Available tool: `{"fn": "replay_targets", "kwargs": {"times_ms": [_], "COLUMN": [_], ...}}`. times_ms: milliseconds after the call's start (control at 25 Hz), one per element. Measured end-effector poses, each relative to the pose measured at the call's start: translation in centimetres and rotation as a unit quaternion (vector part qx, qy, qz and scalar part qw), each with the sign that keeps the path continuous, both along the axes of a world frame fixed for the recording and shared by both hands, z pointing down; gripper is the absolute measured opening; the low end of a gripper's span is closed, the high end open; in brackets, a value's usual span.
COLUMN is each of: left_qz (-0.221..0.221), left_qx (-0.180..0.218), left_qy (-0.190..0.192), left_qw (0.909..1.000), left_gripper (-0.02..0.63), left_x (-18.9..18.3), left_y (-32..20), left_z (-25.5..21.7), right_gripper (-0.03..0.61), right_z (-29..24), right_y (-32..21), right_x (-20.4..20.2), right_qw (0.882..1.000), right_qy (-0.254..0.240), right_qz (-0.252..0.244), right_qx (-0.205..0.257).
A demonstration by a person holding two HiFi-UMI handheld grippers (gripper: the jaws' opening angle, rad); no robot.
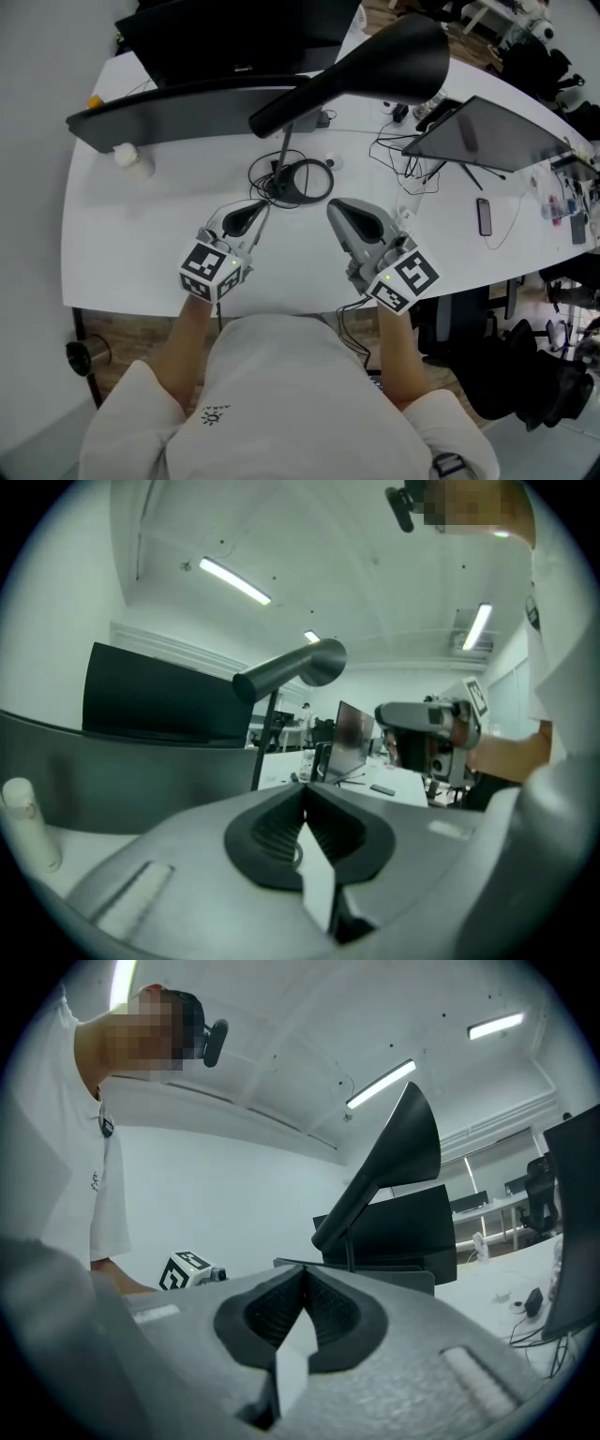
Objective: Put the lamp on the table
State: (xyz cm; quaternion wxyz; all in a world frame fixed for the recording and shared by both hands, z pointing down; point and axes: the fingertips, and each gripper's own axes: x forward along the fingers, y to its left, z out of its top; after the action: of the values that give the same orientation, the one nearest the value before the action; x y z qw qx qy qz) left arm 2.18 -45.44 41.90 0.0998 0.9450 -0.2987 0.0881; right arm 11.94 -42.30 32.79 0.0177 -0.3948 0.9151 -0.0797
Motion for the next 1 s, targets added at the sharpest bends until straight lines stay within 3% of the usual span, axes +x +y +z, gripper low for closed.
{"fn": "replay_targets", "kwargs": {"times_ms": [1000], "left_qz": [0.009], "left_qx": [0.007], "left_qy": [0.009], "left_qw": [0.9999], "left_gripper": [-0.005], "left_x": [-1.9], "left_y": [2.3], "left_z": [-0.9], "right_gripper": [0.0], "right_z": [-0.5], "right_y": [2.3], "right_x": [-0.7], "right_qw": [1.0], "right_qy": [0.012], "right_qz": [0.026], "right_qx": [0.011]}}
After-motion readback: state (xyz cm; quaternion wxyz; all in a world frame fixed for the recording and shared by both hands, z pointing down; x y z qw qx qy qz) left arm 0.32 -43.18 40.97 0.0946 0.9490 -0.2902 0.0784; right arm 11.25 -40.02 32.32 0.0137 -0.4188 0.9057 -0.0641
